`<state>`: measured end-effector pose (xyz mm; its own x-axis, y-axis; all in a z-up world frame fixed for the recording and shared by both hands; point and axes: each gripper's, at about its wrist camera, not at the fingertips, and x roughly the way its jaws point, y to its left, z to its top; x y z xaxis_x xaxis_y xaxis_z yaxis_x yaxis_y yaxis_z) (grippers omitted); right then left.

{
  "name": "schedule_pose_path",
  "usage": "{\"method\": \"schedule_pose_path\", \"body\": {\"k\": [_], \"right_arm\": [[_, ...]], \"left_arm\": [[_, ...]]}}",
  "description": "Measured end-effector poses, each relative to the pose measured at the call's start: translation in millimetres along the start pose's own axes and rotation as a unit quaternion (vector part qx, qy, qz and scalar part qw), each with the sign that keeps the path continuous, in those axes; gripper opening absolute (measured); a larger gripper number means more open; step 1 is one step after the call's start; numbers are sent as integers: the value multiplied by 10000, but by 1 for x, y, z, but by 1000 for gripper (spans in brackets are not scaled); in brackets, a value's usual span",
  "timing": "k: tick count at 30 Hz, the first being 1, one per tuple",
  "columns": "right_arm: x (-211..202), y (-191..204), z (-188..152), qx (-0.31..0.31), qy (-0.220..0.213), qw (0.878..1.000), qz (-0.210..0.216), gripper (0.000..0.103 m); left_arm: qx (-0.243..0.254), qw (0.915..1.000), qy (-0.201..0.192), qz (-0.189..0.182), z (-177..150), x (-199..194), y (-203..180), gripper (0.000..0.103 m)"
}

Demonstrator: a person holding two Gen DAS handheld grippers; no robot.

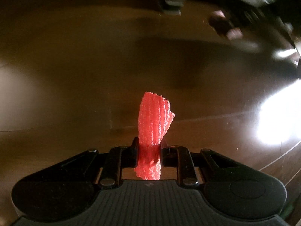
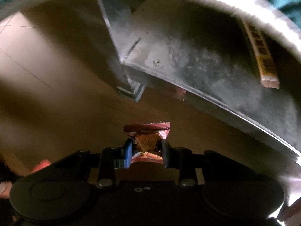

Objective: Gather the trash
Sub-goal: 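Lift foam net in left tool while right tool carries wrapper to wastebasket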

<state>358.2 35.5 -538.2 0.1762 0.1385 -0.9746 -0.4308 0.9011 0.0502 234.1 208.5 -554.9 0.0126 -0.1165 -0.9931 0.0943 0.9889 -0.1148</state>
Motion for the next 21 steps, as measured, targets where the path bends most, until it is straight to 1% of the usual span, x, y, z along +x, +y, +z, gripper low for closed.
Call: {"method": "schedule_pose_path", "body": {"k": [2, 5, 7, 11, 12, 17, 19, 21], "right_arm": [[-14, 1, -4, -26, -38, 10000, 32, 30], [-40, 0, -8, -55, -126, 9998, 146, 30], [-63, 0, -10, -91, -236, 9994, 215, 30], [-114, -2, -14, -197, -550, 9975, 386, 30], [-132, 7, -12, -211, -627, 9969, 419, 30], [-206, 13, -13, -290, -1057, 9922, 586, 30], [-238, 14, -15, -297, -1244, 9899, 616, 30], [-272, 15, -16, -304, -1422, 9876, 595, 30]], "left_arm": [[-85, 9999, -113, -11, 1, -15, -3, 20], [-23, 9994, -341, -48, 5, -43, -4, 20], [32, 9988, -479, -100, 13, -65, -5, 20], [120, 9962, -832, -226, 19, -122, -14, 20], [161, 9955, -902, -228, 20, -135, -17, 20], [525, 9887, -1394, -183, 24, -208, -37, 20], [748, 9845, -1588, -10, 26, -237, -47, 20], [797, 9801, -1813, 102, 29, -269, -55, 20]]}}
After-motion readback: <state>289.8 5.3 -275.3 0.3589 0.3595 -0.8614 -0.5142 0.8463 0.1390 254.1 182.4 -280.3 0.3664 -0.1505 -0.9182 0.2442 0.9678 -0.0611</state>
